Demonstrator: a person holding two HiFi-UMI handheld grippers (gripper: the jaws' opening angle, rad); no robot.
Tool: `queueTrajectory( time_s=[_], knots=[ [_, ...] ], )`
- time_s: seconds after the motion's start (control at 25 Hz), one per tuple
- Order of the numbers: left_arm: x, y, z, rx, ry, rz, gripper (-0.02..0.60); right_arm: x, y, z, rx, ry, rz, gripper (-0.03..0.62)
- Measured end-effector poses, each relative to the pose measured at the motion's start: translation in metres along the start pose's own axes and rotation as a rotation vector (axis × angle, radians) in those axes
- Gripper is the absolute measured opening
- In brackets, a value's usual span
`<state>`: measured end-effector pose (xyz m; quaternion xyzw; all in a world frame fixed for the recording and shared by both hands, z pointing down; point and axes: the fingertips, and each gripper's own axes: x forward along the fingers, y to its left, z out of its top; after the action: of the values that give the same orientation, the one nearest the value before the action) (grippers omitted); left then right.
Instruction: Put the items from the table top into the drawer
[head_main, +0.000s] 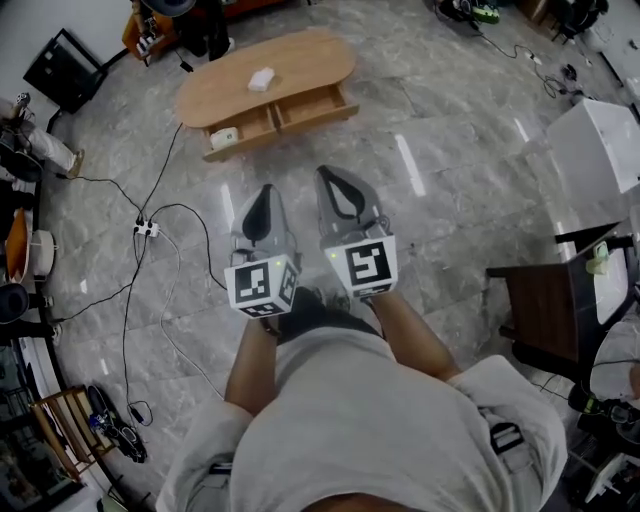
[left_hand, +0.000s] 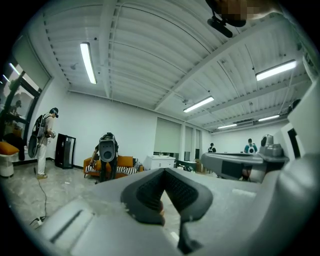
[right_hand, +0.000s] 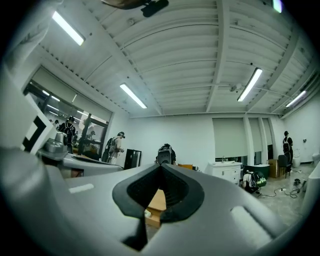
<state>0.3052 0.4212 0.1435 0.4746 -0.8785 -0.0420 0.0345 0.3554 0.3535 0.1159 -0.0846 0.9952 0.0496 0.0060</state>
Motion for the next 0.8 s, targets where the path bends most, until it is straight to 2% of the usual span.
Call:
queueTrajectory(
  time_s=[0.2,0.36,0.8],
  knots=[
    [0.034,0.000,-0.009,0.008,0.014,-0.029,0.020,0.023,-0.022,-0.018,0.013,0.035,-0.025,0.006],
    [0.069,0.022,-0.021,-0.012,0.031,-0.034,0.020,0.061,-0.031,-0.038,0.015,0.072,-0.029,0.006],
    [0.183,0.140,-0.024,-0.066,0.065,-0.048,0.020,0.218,-0.031,-0.056,-0.001,0.149,-0.019,0.006]
  ],
)
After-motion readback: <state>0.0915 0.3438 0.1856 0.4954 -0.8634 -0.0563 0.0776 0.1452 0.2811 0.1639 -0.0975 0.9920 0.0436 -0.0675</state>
